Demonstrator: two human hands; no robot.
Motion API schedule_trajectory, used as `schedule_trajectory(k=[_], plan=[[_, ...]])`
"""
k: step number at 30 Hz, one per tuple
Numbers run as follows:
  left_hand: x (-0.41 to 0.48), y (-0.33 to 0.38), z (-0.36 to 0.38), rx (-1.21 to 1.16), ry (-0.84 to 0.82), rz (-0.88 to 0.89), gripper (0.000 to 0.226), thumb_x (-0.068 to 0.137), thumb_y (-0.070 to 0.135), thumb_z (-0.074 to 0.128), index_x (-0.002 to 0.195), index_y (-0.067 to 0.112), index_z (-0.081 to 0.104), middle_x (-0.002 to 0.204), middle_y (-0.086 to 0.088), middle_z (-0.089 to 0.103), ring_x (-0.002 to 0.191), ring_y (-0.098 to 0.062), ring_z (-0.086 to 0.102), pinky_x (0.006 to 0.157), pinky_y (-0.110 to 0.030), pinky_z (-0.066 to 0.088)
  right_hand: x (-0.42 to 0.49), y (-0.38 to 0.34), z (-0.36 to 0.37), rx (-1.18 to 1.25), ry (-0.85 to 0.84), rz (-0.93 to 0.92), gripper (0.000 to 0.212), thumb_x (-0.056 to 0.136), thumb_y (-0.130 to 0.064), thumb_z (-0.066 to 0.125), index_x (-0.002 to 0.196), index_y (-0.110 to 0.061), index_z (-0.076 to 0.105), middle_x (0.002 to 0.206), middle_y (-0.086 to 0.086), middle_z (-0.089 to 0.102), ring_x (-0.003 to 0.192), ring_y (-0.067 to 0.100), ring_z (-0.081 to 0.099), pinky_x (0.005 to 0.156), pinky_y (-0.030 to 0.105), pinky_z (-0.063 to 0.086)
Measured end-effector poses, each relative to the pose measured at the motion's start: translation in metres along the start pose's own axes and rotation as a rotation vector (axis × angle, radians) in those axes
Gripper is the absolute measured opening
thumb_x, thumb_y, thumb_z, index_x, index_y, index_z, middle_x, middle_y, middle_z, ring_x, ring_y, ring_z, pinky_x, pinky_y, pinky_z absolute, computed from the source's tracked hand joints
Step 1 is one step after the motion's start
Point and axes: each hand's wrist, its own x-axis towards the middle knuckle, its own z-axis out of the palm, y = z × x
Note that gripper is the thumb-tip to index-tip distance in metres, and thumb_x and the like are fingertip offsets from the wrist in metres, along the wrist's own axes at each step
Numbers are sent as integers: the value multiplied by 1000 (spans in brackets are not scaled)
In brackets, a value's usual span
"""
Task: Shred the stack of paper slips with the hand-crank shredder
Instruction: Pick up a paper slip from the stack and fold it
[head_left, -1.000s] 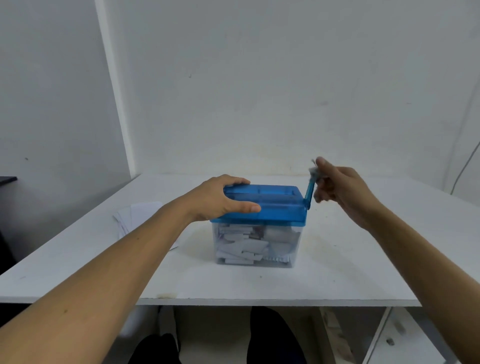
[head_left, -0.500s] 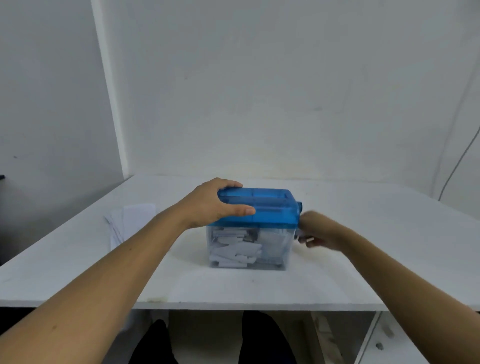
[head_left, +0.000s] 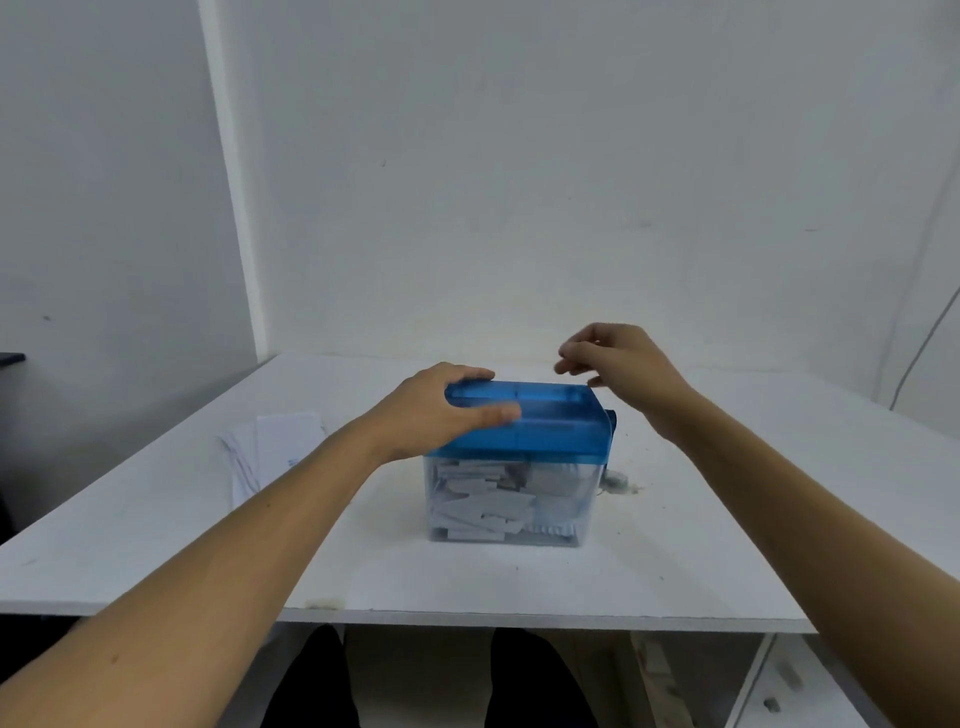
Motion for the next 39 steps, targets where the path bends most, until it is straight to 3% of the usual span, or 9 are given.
schedule_trajectory(k=[4, 6, 11, 15, 20, 24, 30, 33, 39], plan=[[-2, -8, -17, -178, -8, -130, 101, 69, 95, 20, 146, 35, 48, 155, 11, 41, 141, -17, 38, 121, -45, 24, 1, -19, 23, -151, 5, -109, 11, 97, -27, 60, 101, -21, 68, 93, -10, 74, 91, 5, 64, 71, 19, 45], [-5, -25, -34, -238, 114, -153, 92, 81, 88, 15, 144, 31, 51, 152, 11, 45, 140, -15, 41, 119, -48, 30, -1, -32, 36, -199, 3, -191, 9, 96, -27, 61, 101, -22, 68, 95, -13, 70, 89, 3, 63, 67, 12, 44], [-25, -82, -76, -271, 395, -279, 24, 106, 35, 47, 117, 24, 65, 129, 6, 64, 111, -13, 58, 97, -34, 45, -15, -67, 74, -200, -97, -329, 7, 94, -22, 61, 97, -22, 68, 94, -14, 70, 84, -2, 64, 65, 9, 50], [-48, -133, -86, -179, 514, -430, 19, 97, 7, 56, 108, 18, 67, 118, -5, 67, 108, -21, 59, 88, -29, 41, -29, -93, 120, -180, -209, -445, 10, 92, -20, 62, 97, -19, 71, 94, -12, 71, 88, 0, 65, 78, 11, 50], [-67, -163, -70, 21, 531, -597, 10, 98, 24, 61, 94, 16, 65, 102, -2, 62, 104, -28, 58, 86, -32, 41, -37, -92, 183, -160, -360, -386, 14, 92, -20, 60, 102, -15, 70, 102, -6, 71, 94, 7, 64, 78, 17, 50], [-69, -171, -57, 115, 508, -620, 22, 98, 39, 59, 84, 21, 60, 102, -5, 68, 94, -26, 58, 87, -39, 48, -30, -63, 223, -196, -445, -156, 36, 96, -24, 58, 129, -11, 61, 131, 3, 61, 114, 17, 57, 82, 20, 42], [-69, -175, -37, 392, 495, -672, 57, 95, 64, 48, 135, 25, 55, 133, -7, 59, 123, -30, 53, 101, -43, 39, -22, -17, 259, -195, -441, 79, 56, 99, -33, 55, 149, -13, 37, 146, 7, 50, 129, 26, 51, 99, 26, 40], [-71, -177, -32, 436, 511, -650, 61, 95, 66, 45, 139, 25, 55, 133, -9, 58, 123, -32, 51, 100, -44, 39, -30, -2, 272, -327, -408, -1, 56, 102, -41, 47, 153, -24, 33, 148, 4, 47, 131, 25, 47, 109, 40, 41], [-75, -181, -33, 384, 521, -612, 52, 96, 59, 52, 138, 29, 58, 132, -8, 59, 121, -32, 53, 101, -45, 40, -34, -2, 266, -276, -378, -20, 51, 101, -35, 50, 150, -30, 37, 146, -1, 52, 126, 22, 52, 104, 39, 47]])
